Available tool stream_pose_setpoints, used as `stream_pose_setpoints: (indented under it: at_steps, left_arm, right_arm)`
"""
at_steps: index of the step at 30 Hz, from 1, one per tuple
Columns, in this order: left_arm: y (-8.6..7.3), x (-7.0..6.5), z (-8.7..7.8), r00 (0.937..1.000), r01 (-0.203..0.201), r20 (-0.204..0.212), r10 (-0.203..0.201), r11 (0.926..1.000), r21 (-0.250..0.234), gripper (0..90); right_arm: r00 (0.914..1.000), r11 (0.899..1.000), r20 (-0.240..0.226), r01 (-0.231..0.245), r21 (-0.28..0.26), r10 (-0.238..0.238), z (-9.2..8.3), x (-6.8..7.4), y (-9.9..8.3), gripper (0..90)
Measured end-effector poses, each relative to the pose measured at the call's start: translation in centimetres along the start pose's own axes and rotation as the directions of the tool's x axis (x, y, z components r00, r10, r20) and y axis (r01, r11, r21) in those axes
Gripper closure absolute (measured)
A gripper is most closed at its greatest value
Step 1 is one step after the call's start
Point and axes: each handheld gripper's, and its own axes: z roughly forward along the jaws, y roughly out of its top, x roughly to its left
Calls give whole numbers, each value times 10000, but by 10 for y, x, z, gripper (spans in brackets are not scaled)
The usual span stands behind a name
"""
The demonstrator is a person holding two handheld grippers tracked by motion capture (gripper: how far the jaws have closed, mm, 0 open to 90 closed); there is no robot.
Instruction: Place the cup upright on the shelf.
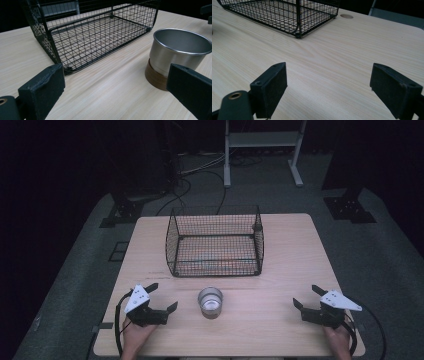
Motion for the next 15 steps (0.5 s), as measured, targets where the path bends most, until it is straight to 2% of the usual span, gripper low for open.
stream_pose_setpoints:
  at_steps: [5, 11, 15]
  left_arm:
    - [4, -5, 1, 9994, -81, 344, 87, 9998, -174, 11]
    - [6, -9, 3, 9975, -240, 655, 248, 9996, -121, 10]
    - [8, -11, 4, 9957, -209, 902, 230, 9995, -231, 11]
  right_arm:
    - [10000, 10000, -7, 9, -4, -9, 0, 0, 0, 135]
    - [10000, 10000, -11, 17, -5, -17, 0, 0, 0, 135]
    - [10000, 10000, -10, 3, -2, -3, 0, 0, 0, 135]
